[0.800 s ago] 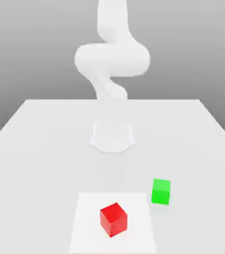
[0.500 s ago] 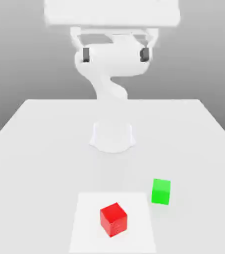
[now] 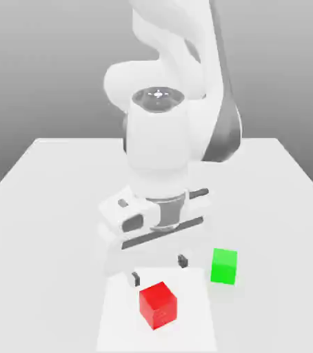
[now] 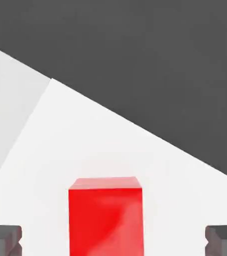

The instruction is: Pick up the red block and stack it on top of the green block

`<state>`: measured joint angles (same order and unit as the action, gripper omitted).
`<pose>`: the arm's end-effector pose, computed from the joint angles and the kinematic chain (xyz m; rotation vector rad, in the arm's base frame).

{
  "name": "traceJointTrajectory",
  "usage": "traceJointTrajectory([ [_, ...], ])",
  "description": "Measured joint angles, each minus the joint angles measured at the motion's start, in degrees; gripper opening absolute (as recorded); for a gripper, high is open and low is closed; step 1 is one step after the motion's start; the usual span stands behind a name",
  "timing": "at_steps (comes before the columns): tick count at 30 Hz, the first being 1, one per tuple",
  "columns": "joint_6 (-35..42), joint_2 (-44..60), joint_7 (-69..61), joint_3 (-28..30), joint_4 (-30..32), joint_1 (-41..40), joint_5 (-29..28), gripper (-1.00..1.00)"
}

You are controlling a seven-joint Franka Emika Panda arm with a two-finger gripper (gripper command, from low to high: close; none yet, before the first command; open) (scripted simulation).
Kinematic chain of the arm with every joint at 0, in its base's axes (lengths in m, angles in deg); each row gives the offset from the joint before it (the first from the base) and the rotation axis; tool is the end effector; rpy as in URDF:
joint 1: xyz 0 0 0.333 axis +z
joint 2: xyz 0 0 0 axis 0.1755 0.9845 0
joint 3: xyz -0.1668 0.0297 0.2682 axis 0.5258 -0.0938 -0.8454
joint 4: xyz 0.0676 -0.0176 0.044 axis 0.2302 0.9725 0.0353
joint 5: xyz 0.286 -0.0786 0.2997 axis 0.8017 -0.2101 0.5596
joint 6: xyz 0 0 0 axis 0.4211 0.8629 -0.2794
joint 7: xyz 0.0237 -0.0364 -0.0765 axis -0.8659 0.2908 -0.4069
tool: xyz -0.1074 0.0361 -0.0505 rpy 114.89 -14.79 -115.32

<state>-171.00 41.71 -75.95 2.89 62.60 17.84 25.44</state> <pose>0.4397 0.0027 0.1481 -3.1157 0.3944 -0.0086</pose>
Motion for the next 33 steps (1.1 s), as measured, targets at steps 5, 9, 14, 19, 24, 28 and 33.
traceJointTrajectory([
  [5,-6.42,7.74,-1.88,-2.22,-1.01,-1.71,2.28,-1.00],
  [9,-6.32,7.74,-1.79,-2.23,-1.02,-1.74,2.19,-1.00],
  [14,-2.23,2.84,-0.55,-1.18,-0.27,-1.07,0.45,-1.00],
  [19,3.87,-7.21,-1.08,-2.73,3.76,2.94,-1.58,-1.00],
  [24,6.15,-17.46,-6.24,-6.58,11.73,10.62,-1.77,-1.00],
  [28,4.48,-20.04,-8.89,-9.05,15.87,14.53,-1.94,-1.00],
  [33,-4.90,-10.62,-8.40,-9.20,15.82,14.62,-2.98,-1.00],
])
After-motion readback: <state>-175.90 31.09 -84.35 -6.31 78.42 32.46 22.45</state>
